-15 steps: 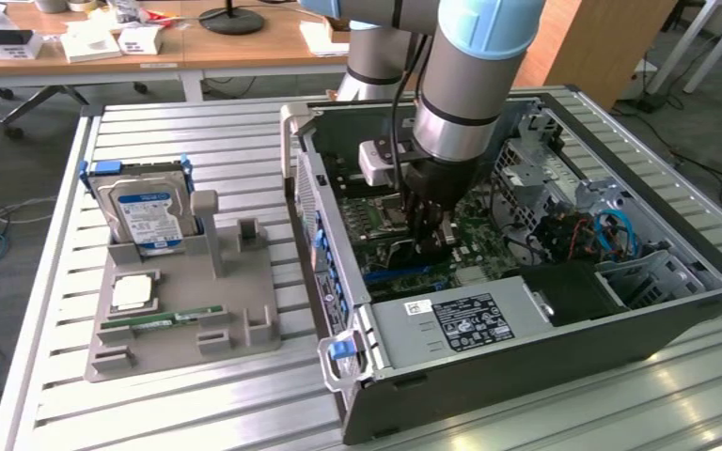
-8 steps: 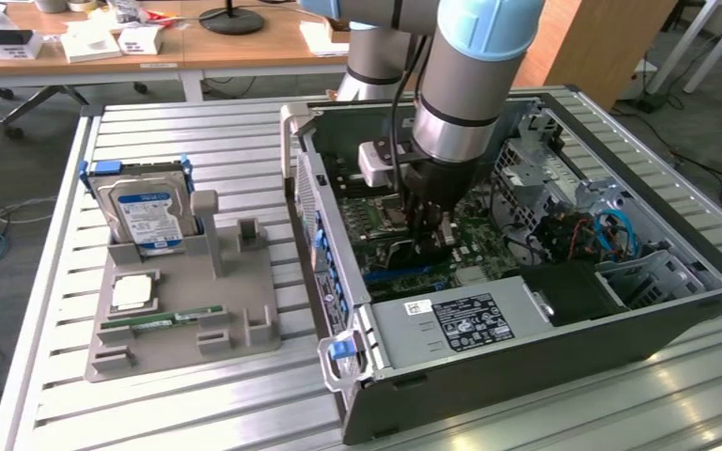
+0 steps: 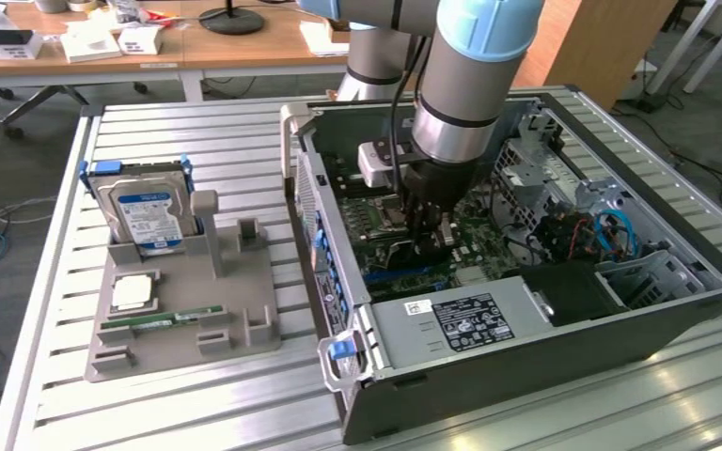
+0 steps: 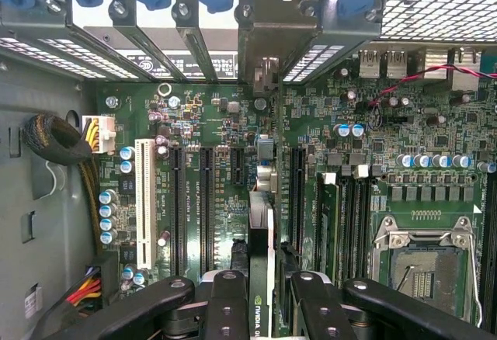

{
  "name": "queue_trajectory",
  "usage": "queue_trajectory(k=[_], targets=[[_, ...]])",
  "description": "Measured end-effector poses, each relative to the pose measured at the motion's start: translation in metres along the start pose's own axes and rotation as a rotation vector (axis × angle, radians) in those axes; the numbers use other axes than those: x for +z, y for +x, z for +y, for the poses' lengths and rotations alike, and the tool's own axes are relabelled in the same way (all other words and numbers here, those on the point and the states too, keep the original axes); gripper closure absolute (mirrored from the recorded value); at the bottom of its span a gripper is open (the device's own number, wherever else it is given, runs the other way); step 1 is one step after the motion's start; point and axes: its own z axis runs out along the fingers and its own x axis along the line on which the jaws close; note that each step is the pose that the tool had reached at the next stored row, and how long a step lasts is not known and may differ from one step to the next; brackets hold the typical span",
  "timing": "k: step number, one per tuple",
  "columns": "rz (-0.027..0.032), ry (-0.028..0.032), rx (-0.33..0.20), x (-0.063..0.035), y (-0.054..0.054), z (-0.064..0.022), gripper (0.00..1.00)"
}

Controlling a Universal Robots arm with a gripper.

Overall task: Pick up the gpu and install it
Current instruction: 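Insert the gpu into the slot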

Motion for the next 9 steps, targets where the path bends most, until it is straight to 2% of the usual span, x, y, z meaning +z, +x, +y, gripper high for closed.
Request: queue_trajectory(k=[9], targets=[[0.0000, -0.0001, 0.000, 0.0010, -0.0002, 0.0006, 0.74]])
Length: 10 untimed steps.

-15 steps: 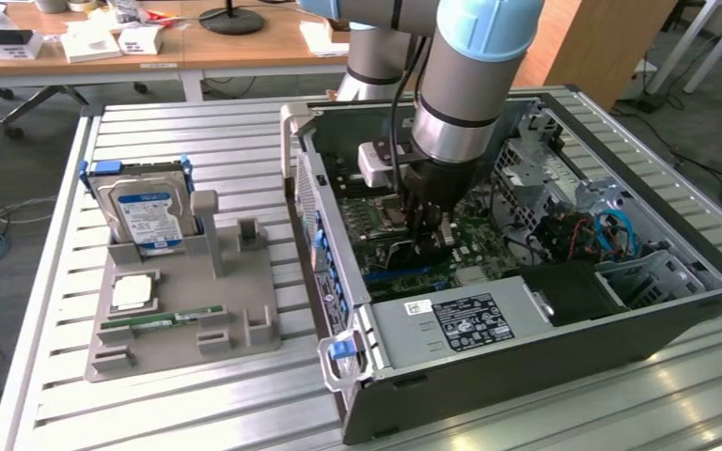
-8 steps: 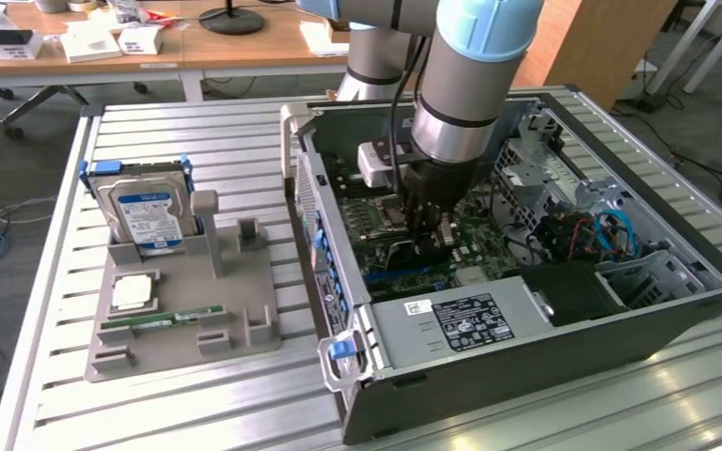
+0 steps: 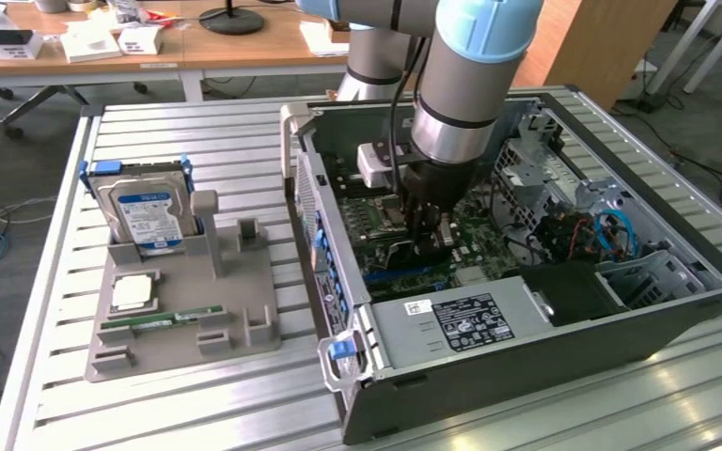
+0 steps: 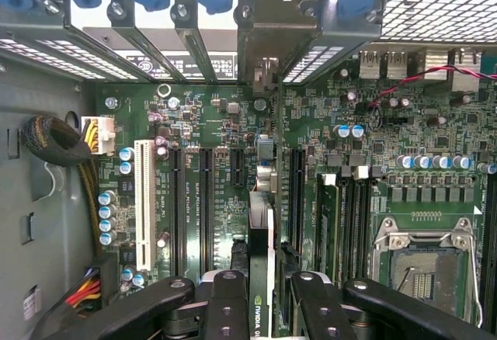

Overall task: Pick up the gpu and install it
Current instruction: 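Insert the gpu into the slot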

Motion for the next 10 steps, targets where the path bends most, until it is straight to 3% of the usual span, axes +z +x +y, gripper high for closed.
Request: queue_trajectory(k=[10], targets=[[0.0000, 0.0000, 0.000, 0.0006, 0.0000, 0.0000, 0.74]])
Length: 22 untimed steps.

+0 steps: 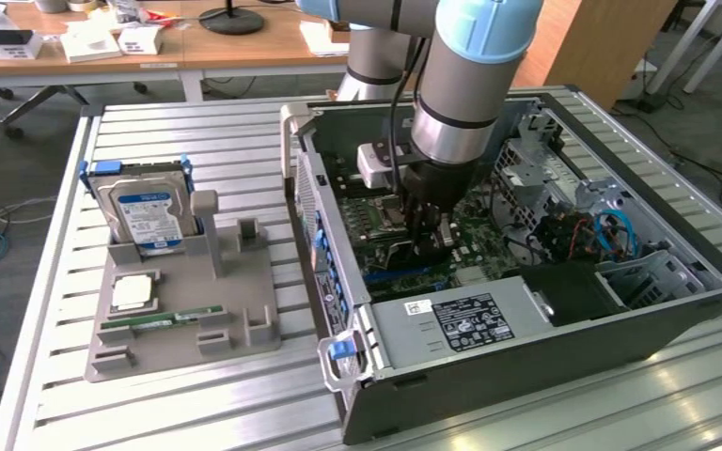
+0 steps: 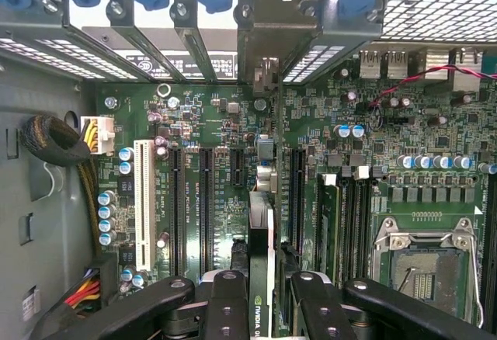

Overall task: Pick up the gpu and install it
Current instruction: 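Insert the gpu into the slot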

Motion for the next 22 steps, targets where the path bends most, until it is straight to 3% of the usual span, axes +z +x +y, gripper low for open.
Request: queue_trajectory(k=[22], targets=[[0.0002, -0.0001, 0.000, 0.0010, 0.0001, 0.0008, 0.74]])
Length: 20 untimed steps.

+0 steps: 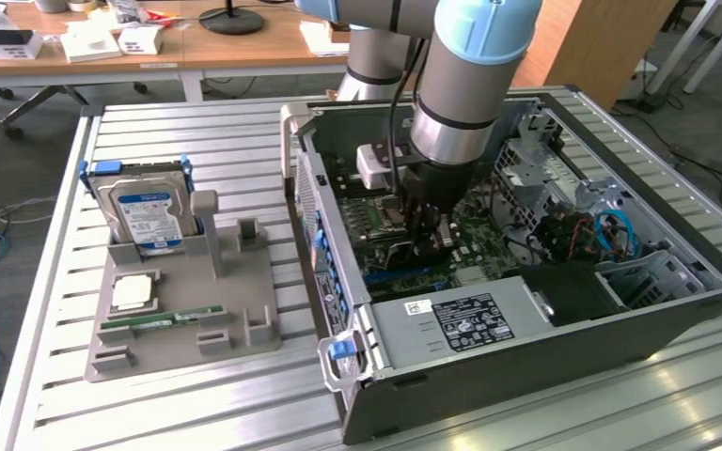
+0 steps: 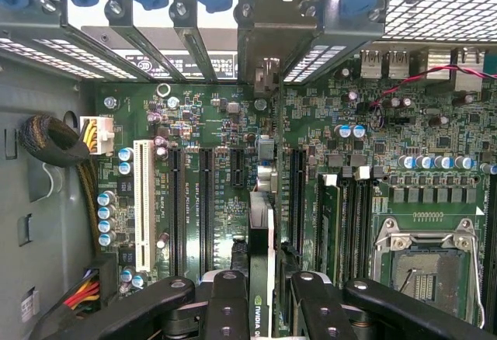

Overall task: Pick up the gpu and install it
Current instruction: 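Insert the gpu into the slot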

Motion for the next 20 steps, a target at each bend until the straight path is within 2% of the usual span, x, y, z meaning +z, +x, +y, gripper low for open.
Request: queue_trajectory(k=[15, 17, 18, 20], targets=[[-0.0003, 0.0001, 0.000, 0.0002, -0.0001, 0.0002, 0.74], [-0.0004, -0.0002, 0.000, 0.0002, -0.0001, 0.0004, 0.73], [-0.0004, 0.0002, 0.000, 0.0002, -0.0001, 0.0003, 0.67], [-0.0002, 0.0001, 0.000, 0.0001, -0.0001, 0.0003, 0.67]])
